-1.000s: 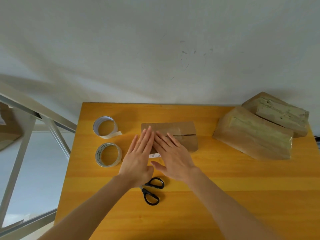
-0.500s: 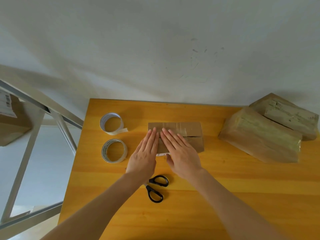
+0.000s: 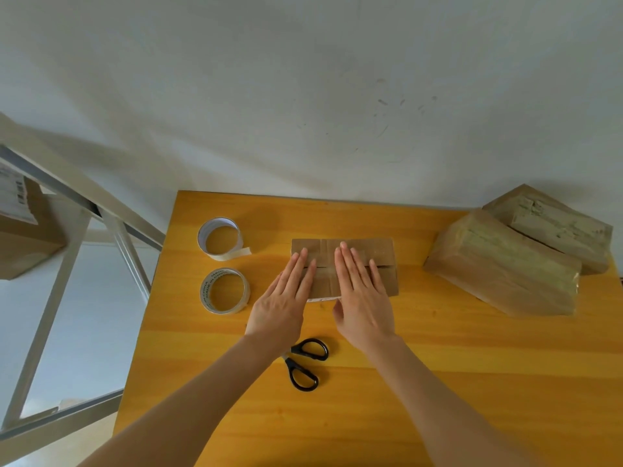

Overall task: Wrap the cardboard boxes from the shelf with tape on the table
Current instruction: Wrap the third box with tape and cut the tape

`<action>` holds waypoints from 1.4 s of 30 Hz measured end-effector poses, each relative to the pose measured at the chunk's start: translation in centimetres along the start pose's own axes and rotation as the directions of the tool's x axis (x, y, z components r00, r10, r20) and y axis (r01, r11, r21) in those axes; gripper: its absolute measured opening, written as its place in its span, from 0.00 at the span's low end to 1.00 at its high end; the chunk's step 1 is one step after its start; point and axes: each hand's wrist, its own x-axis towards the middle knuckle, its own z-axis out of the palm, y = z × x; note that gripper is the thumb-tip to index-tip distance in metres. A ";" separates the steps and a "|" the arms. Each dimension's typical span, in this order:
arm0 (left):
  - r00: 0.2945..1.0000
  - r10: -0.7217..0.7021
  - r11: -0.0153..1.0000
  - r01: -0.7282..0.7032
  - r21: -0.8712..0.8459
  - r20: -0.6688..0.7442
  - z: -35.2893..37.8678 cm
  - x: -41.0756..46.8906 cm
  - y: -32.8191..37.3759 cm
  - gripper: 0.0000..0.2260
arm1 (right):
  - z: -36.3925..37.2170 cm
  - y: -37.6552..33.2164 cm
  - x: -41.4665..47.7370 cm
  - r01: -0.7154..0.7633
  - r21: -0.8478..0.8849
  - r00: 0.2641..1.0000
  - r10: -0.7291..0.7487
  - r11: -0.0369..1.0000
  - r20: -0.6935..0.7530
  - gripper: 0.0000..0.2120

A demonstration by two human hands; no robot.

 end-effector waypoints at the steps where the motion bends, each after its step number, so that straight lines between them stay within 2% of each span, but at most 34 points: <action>1: 1.000 -0.012 1.000 0.012 -0.020 -0.008 0.1 0.0 0.0 0.42 | -0.1 -0.2 0.0 -0.009 -0.003 1.000 0.009 1.000 0.008 0.48; 5: 1.000 0.025 0.985 -0.021 -0.173 0.019 -0.1 -0.2 -1.0 0.44 | -1.0 -0.4 0.1 0.007 0.055 1.000 -0.008 0.998 0.026 0.48; 7: 0.998 -0.055 0.972 0.061 -0.227 0.033 -0.4 -1.3 -2.5 0.45 | -1.2 -0.6 -0.3 -0.012 0.103 1.000 0.012 0.995 0.007 0.48; 10: 0.981 -0.194 0.961 0.193 -0.197 0.015 0.6 -3.8 -6.0 0.41 | -0.9 -1.3 -0.9 -0.028 0.095 0.997 0.034 0.995 -0.066 0.46; 14: 0.956 -0.288 0.955 0.291 -0.063 0.047 2.7 -5.7 -10.4 0.29 | -0.2 -2.6 -1.3 -0.001 0.055 0.989 0.009 0.999 -0.149 0.43; 18: 0.957 -0.272 0.961 0.274 -0.015 0.103 2.6 -5.4 -11.8 0.05 | 0.6 -4.7 -2.0 0.155 0.078 0.962 -0.133 0.985 -0.240 0.32; 20: 0.967 -0.242 0.964 0.249 -0.096 0.079 2.4 -5.1 -12.0 0.05 | 1.0 -6.2 -2.3 0.242 0.092 0.940 -0.210 0.966 -0.270 0.27; 23: 0.990 -0.134 0.955 0.115 -0.273 -0.053 1.2 -4.9 -11.6 0.03 | 1.3 -8.2 -2.2 0.304 0.141 0.911 -0.244 0.942 -0.333 0.19; 27: 0.993 -0.024 0.925 -0.023 -0.380 -0.117 -1.4 -5.2 -10.0 0.05 | 0.1 -10.5 -1.0 0.251 0.298 0.923 -0.134 0.921 -0.361 0.20; 29: 0.993 -0.041 0.901 -0.012 -0.434 -0.112 -2.6 -5.3 -9.2 0.11 | -0.7 -11.3 -0.4 0.222 0.383 0.934 -0.083 0.896 -0.348 0.21; 31: 0.993 -0.061 0.872 0.002 -0.490 -0.105 -3.7 -5.2 -8.7 0.12 | -1.2 -11.7 0.1 0.201 0.429 0.938 -0.046 0.881 -0.345 0.21; 36: 0.997 -0.047 0.813 0.006 -0.582 -0.056 -5.1 -5.1 -8.8 0.07 | -2.5 -12.1 0.4 0.196 0.324 0.888 -0.028 0.926 -0.460 0.15; 42: 1.000 -0.021 0.783 0.007 -0.622 -0.015 -6.4 -4.7 -8.7 0.09 | -3.4 -12.3 0.4 0.198 0.201 0.804 -0.042 0.959 -0.593 0.13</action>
